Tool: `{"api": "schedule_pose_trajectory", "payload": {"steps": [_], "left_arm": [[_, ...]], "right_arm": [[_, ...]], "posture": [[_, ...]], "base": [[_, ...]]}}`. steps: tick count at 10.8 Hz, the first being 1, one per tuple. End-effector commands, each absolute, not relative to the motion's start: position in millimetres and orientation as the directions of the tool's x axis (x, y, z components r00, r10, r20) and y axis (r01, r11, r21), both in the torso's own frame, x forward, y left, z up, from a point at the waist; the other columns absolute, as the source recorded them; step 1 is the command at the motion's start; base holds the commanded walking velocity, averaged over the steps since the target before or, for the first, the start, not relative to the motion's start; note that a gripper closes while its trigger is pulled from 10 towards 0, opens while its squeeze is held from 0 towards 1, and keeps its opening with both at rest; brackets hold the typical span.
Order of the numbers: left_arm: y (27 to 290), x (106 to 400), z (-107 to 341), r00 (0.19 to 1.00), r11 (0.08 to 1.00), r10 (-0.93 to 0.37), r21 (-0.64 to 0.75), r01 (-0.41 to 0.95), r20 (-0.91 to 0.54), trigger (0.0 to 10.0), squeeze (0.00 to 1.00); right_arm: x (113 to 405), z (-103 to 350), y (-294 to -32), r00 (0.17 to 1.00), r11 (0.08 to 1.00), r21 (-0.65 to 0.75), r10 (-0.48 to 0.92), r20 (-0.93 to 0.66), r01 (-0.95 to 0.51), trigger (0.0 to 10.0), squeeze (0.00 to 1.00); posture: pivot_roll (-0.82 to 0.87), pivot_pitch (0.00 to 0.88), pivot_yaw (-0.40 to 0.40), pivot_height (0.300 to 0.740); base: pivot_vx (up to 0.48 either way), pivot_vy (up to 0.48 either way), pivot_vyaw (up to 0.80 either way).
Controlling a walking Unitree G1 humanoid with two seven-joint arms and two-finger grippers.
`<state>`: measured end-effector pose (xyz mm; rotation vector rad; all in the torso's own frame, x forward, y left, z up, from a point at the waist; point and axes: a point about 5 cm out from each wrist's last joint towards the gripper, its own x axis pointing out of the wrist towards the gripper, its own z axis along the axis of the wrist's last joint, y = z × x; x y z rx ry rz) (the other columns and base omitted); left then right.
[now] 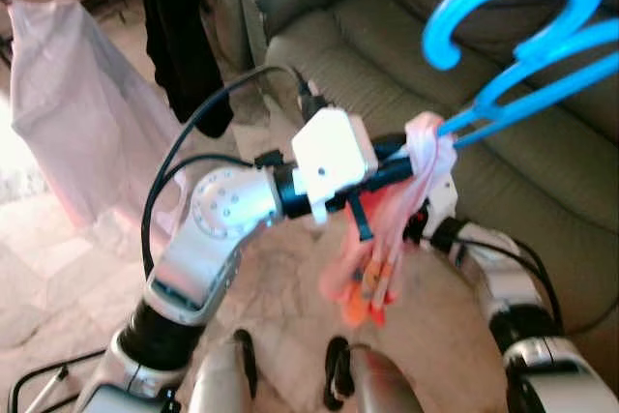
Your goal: Hang hanger
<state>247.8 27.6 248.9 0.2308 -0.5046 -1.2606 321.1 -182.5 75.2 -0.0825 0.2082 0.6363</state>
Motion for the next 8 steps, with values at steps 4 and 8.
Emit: {"api": "schedule_pose_trajectory", "payload": {"steps": [4,8], "left_arm": [[78,298,220,0.530,0.546,-0.827,0.493,0.677,0.189,0.0,0.00],[130,324,165,0.676,0.588,-0.736,0.514,0.625,0.019,0.0,0.00]], "right_arm": [[294,50,-258,0.854,0.924,-0.055,0.327,-0.404,-0.379,0.0,0.00],[328,123,-316,0.982,0.973,-0.204,-0.133,-0.132,0.105,0.0,0.00]], "posture": [[0.01,0.246,-0.057,0.740],[-0.02,0.240,-0.044,0.740]], "base": [[0.000,0.000,0.00],[0.000,0.000,0.00]]}}
